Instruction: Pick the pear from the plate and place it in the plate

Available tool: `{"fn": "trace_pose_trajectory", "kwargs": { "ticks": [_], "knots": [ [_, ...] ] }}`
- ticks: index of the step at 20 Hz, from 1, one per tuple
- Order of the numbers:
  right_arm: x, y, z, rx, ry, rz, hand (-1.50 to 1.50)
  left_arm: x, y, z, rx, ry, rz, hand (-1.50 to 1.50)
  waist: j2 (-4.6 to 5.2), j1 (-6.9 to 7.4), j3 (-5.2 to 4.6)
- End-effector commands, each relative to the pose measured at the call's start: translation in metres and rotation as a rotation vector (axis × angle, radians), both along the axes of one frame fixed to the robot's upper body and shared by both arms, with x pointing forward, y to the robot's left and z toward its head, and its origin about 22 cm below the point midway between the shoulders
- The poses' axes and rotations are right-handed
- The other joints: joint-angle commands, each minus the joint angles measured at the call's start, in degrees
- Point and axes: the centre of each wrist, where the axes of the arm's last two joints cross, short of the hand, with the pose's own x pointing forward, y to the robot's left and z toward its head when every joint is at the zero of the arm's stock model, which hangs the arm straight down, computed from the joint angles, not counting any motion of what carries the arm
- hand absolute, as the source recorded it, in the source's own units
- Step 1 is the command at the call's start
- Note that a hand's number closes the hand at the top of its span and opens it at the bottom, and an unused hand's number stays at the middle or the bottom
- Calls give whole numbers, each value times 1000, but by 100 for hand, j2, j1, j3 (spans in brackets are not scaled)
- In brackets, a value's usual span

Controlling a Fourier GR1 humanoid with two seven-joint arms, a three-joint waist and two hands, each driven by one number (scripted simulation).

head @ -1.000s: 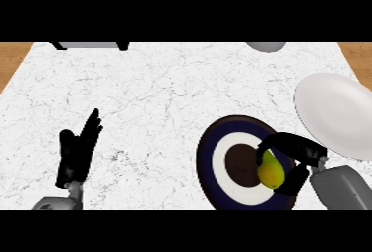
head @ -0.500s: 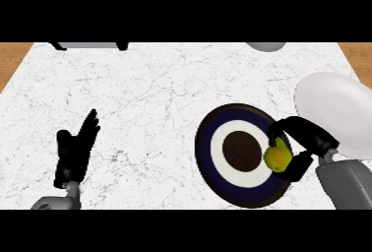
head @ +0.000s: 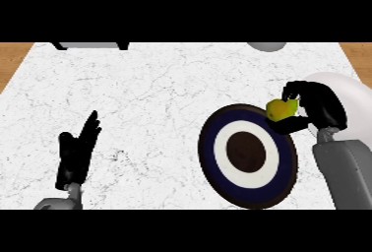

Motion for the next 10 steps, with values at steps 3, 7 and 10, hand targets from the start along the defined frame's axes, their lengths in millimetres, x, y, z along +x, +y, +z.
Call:
{"fn": "trace_pose_trajectory", "kwargs": {
  "ticks": [3,7,10],
  "knots": [
    [2,8,43,26,-313,-211,150,-4,15,-1,0,7,8,0,-12,-28,-2],
    [3,-26,61,15,-368,-316,150,0,-14,2,2,-4,5,0,-2,-23,2],
    [11,-39,65,8,-333,-398,150,7,-4,13,-7,-13,-9,0,8,5,2]
  ]
}}
